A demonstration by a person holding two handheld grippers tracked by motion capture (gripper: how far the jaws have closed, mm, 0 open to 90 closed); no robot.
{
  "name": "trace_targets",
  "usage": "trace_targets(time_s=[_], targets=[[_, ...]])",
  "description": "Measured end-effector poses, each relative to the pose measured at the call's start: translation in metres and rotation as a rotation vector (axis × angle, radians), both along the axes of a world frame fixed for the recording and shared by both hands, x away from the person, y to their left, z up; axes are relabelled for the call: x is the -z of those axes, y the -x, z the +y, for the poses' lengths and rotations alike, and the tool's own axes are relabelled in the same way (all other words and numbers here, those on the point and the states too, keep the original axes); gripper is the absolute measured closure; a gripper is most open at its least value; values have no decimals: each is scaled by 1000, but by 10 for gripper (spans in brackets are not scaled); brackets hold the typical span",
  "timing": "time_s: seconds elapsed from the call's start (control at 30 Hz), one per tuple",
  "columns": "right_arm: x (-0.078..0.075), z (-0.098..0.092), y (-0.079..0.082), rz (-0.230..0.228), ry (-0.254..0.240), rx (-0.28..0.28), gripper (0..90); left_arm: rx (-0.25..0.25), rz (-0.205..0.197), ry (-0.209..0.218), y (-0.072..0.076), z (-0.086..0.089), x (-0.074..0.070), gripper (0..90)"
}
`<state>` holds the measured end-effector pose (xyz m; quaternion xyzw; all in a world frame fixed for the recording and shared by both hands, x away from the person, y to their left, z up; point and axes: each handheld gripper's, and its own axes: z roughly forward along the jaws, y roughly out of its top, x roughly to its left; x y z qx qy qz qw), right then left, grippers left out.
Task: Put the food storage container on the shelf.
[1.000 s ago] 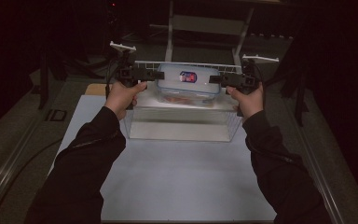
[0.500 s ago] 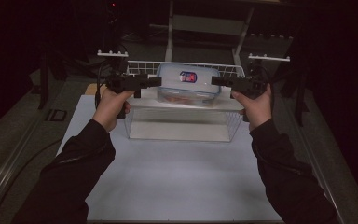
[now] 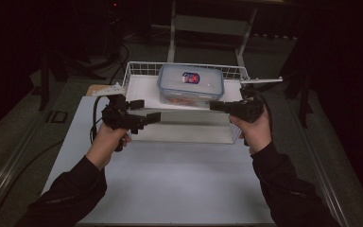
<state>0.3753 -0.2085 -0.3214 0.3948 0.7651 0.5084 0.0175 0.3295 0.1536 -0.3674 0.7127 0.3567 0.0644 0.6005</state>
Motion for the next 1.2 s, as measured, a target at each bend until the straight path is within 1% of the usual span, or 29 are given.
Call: trace_targets(time_s=[0.03,0.07,0.1,0.13,0.17,0.2,0.23,0.27,0.3,0.37,0.43,0.5,0.53,0.57,0.7,0.73,0.77,0.83,0.9,0.93,1.0,1.03,1.07,1.1,1.13,1.17,1.2], targets=[[4,1,-1,7,6,0,898,-6,-5,-7,5,-1,5,4],[4,1,-1,7,6,0,898,-6,-5,-7,5,-1,5,4],[8,2,-3,17,15,2,898,-8,-12,-34,14,-4,17,4],[14,3,-7,28,31,14,898,-7,-15,-43,17,-5,21,4],[16,4,-9,29,36,22,898,-1,-13,-48,21,-5,25,4],[18,4,-11,32,36,29,898,0,-14,-50,24,-6,28,4],[19,4,-14,32,47,35,898,1,-17,-53,26,-7,31,4],[19,4,-14,32,47,35,898,1,-17,-53,26,-7,31,4],[20,4,-16,30,49,44,898,4,-18,-53,29,-8,36,4],[21,5,-23,30,54,60,898,9,-15,-46,32,-8,41,4],[21,6,-26,38,45,58,898,15,-7,-45,34,-10,47,4],[21,8,-29,27,56,70,898,22,-6,-64,36,-12,51,4],[21,9,-31,32,54,67,898,23,-9,-74,37,-13,53,4],[21,10,-32,27,61,72,898,25,-10,-80,38,-13,55,4],[22,13,-36,29,66,76,898,36,-4,-73,39,-15,57,4],[21,15,-38,19,87,81,898,37,-6,-71,39,-16,58,4],[22,16,-39,18,91,83,898,40,-6,-68,39,-16,58,4],[22,16,-40,22,88,88,898,45,-6,-73,40,-18,59,4],[23,16,-38,31,72,68,889,49,-5,-70,41,-19,60,4],[23,17,-35,26,66,58,861,51,-6,-68,41,-19,60,4],[23,18,-27,7,57,29,770,50,-9,-71,42,-20,61,4],[23,19,-21,-7,57,17,706,49,-10,-68,43,-20,61,4],[23,19,-21,-7,57,17,706,49,-10,-68,43,-20,61,4],[23,20,-17,-18,52,13,706,49,-10,-68,43,-20,61,4],[25,19,-3,-57,31,-10,486,45,-27,-73,47,-21,62,4],[26,19,2,-77,20,-16,403,45,-34,-75,48,-20,62,4],[28,19,7,-94,6,-20,345,43,-42,-79,49,-20,63,4]])
